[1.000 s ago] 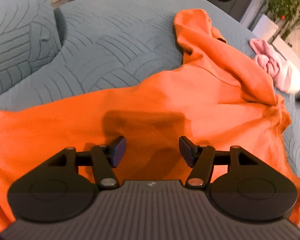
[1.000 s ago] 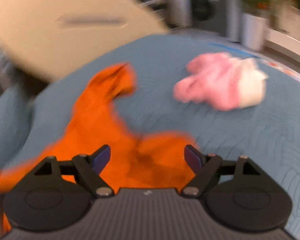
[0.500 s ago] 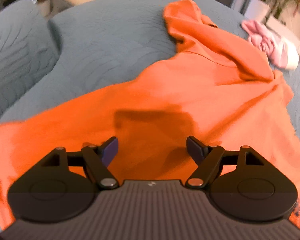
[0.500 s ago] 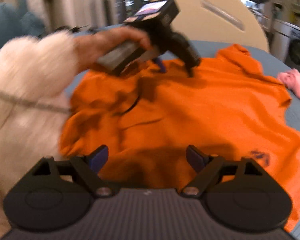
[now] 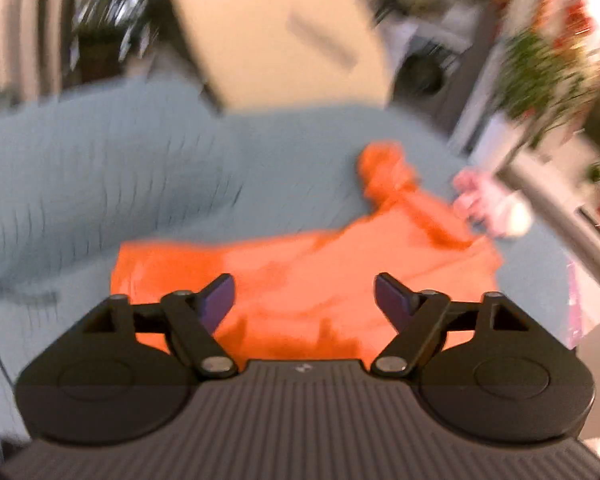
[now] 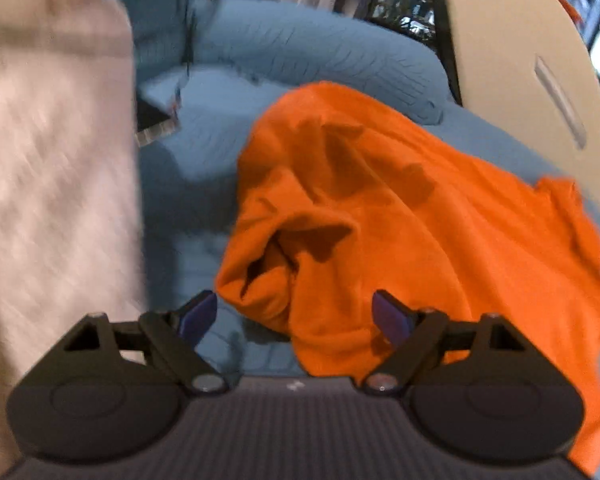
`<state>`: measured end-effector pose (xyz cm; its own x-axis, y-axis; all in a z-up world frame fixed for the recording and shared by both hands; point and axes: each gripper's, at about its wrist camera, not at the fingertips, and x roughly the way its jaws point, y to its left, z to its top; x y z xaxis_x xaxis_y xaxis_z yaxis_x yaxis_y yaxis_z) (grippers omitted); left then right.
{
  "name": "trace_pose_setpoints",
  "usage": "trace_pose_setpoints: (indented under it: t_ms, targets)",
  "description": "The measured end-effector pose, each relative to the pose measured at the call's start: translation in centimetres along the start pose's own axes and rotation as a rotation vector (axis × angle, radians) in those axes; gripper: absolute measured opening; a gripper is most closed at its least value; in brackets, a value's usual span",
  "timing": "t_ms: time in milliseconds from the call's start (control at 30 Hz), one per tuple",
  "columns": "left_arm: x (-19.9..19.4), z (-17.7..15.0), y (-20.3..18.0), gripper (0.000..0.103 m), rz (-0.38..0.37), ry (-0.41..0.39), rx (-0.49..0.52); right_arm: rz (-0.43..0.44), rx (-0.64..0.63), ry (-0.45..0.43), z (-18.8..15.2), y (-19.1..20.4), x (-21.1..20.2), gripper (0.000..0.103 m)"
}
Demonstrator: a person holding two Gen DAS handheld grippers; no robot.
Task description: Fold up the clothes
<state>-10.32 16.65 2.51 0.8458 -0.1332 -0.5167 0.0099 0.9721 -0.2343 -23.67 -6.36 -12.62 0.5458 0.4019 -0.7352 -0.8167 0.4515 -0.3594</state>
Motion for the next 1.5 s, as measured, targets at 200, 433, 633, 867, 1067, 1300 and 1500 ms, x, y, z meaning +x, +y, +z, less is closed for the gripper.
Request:
trace_pose_setpoints:
  t_ms: [200, 433, 633, 867, 1067, 1300, 1500]
  targets:
    - [2.9, -0.4, 2.5, 0.083, 0.126, 0.040, -0.070, -0.201, -0.102, -0.024, 1.5, 2.7, 3.4, 0.044]
    - [1.6, -0.1, 3.5, 0.083, 0.054, 0.004, -0.054, 0.370, 0.619, -0.062, 1.4, -4.5, -1.1, 0.022]
    - [2.9, -1.3, 3.0, 0.083, -0.046, 0.106, -0.049, 0.563, 0.938, 0.035, -3.0, -5.3, 0.4, 0.042]
    - [5.4, -3.7, 0.5, 0.083, -0.069, 0.258, 0.063, 0.113, 0.821, -0.034, -5.5, -6.0, -7.3, 0.076]
    - [2.7, -7.8, -2.7, 0.083, -0.198, 0.317, 0.352, -0.318, 0.653, 0.047, -9.1, -7.5, -17.0, 0.092]
    - [1.7, -11.4, -6.5, 0.083, -0.302, 0.386, 0.635, -0.327, 0.712, 0.177, -14.5, -8.4, -19.8, 0.095]
    - [1.3, -14.0, -8.0, 0.083, -0.380, 0.456, 0.854, -0.274, 0.641, 0.288, -14.7, -7.8, -15.3, 0.095]
